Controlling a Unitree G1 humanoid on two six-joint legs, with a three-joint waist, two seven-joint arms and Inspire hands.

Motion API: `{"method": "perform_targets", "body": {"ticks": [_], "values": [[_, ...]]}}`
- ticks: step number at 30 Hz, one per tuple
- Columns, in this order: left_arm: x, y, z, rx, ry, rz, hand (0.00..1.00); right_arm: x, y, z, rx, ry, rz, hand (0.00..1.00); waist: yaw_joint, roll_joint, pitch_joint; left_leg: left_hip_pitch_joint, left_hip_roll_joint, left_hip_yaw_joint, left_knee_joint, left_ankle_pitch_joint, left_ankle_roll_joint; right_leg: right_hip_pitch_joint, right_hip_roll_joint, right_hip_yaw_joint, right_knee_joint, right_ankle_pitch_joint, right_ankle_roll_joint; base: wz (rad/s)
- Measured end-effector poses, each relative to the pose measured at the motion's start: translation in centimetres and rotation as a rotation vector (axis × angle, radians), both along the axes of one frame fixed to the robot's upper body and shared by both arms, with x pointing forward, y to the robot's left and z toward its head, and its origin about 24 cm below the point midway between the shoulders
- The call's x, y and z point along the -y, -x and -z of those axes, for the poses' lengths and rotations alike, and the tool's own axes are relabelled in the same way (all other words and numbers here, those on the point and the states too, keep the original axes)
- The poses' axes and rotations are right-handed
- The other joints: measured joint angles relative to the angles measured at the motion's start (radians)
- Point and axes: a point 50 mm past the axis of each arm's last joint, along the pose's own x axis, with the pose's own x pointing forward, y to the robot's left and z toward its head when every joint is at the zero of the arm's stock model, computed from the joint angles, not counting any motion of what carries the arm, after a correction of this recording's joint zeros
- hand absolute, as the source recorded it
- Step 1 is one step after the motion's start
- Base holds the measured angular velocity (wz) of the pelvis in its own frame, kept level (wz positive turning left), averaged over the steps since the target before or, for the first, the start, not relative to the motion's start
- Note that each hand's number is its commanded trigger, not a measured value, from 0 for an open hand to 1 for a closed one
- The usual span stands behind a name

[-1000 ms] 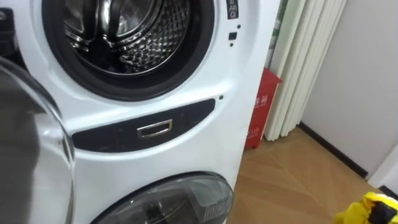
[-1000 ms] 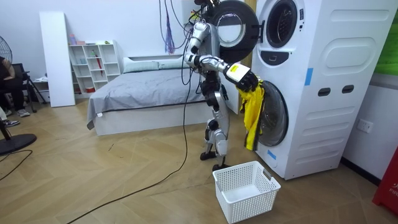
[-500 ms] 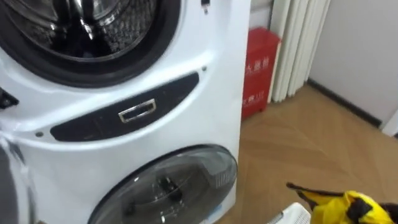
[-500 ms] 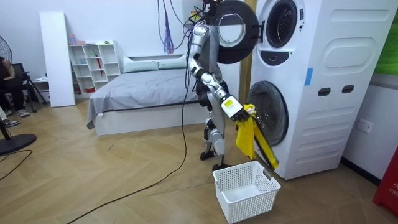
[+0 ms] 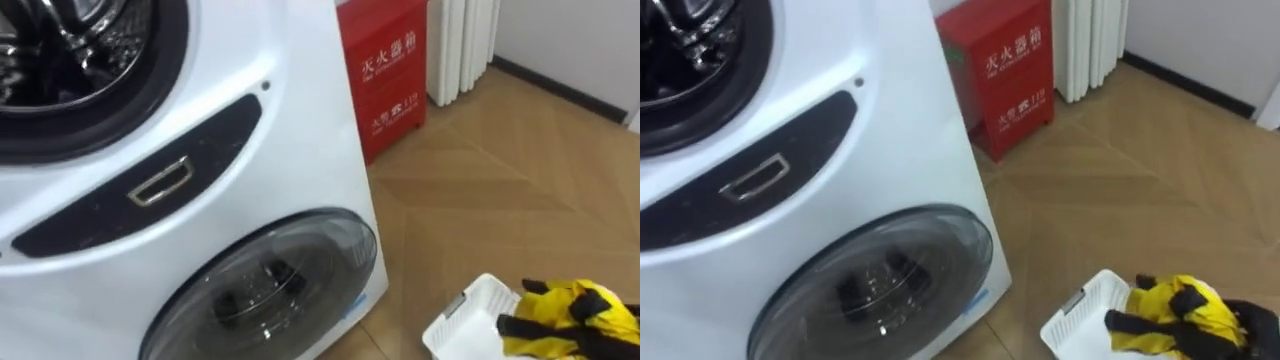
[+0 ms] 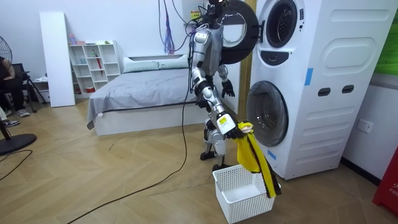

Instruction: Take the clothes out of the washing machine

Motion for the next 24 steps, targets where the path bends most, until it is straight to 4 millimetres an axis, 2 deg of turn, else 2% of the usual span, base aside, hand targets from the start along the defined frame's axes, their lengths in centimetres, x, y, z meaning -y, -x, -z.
{"method": "perform_targets", "body": {"ticks": [3, 6, 10, 11, 12, 13, 15, 20, 24], "values": [[0.1, -0.2, 0.0, 0.023, 0.017, -0.018, 0.0, -0.3, -0.1, 0.2, 0.007, 0.002, 0.011, 1.0, -0.01, 0.008, 0.0009, -0.003, -0.014, -0.027, -0.009, 0.0, 0.0, -0.015, 0.01, 0.015, 0.028, -0.006, -0.015, -0.08], [0.6, -0.5, 0.0, 0.037, 0.039, -0.009, 0.0, -0.9, -0.3, 0.8, -0.004, 0.0, -0.01, 1.0, -0.016, 0.019, -0.001, -0.008, -0.016, -0.049, -0.009, 0.0, 0.0, -0.023, 0.023, 0.016, 0.037, -0.016, -0.026, -0.2], [1.3, -1.8, -0.2, 0.078, 0.05, 0.049, 0.0, -1.1, -0.6, 0.8, -0.004, 0.006, -0.019, 1.0, -0.02, 0.029, 0.0055, -0.01, -0.03, -0.048, -0.017, -0.005, -0.007, -0.049, 0.025, 0.02, 0.081, -0.043, -0.02, -0.01], [1.5, -2.1, -0.3, 0.089, 0.053, 0.062, 0.0, -1.1, -0.6, 0.8, 0.002, 0.012, -0.02, 0.67, -0.02, 0.035, 0.0087, -0.01, -0.03, -0.049, -0.018, -0.007, -0.011, -0.05, 0.026, 0.02, 0.083, -0.05, -0.02, 0.0], [1.7, -2.2, -0.3, 0.093, 0.055, 0.073, 0.0, -1.2, -0.7, 0.8, 0.003, 0.02, -0.025, 0.04, -0.018, 0.039, 0.0101, -0.01, -0.03, -0.048, -0.023, -0.007, -0.011, -0.055, 0.027, 0.018, 0.086, -0.054, -0.022, 0.0], [1.7, -2.2, -0.3, 0.095, 0.055, 0.075, 0.0, -1.3, -0.7, 0.8, 0.003, 0.024, -0.03, 0.0, -0.017, 0.04, 0.0099, -0.01, -0.03, -0.048, -0.026, -0.007, -0.011, -0.059, 0.028, 0.015, 0.09, -0.056, -0.025, -0.04], [1.9, -2.2, -0.3, 0.096, 0.057, 0.088, 0.0, -1.6, -0.7, 1.0, 0.004, 0.031, -0.04, 0.0, -0.017, 0.048, 0.0081, -0.01, -0.031, -0.049, -0.033, -0.009, -0.013, -0.068, 0.028, 0.013, 0.101, -0.067, -0.034, 0.0], [2.0, -2.4, -0.3, 0.11, 0.059, 0.097, 0.0, -2.2, -0.8, 1.4, 0.0, 0.032, -0.063, 0.0, -0.011, 0.054, 0.0061, -0.017, -0.031, -0.054, -0.04, -0.016, -0.021, -0.087, 0.032, 0.01, 0.121, -0.093, -0.041, 0.0], [2.2, -2.6, -0.4, 0.126, 0.063, 0.11, 0.0, -2.3, -0.9, 1.2, 0.017, 0.036, -0.073, 0.0, -0.009, 0.055, 0.0069, -0.027, -0.036, -0.092, -0.034, -0.016, -0.021, -0.1, 0.03, 0.01, 0.132, -0.109, -0.04, 0.1]]}}
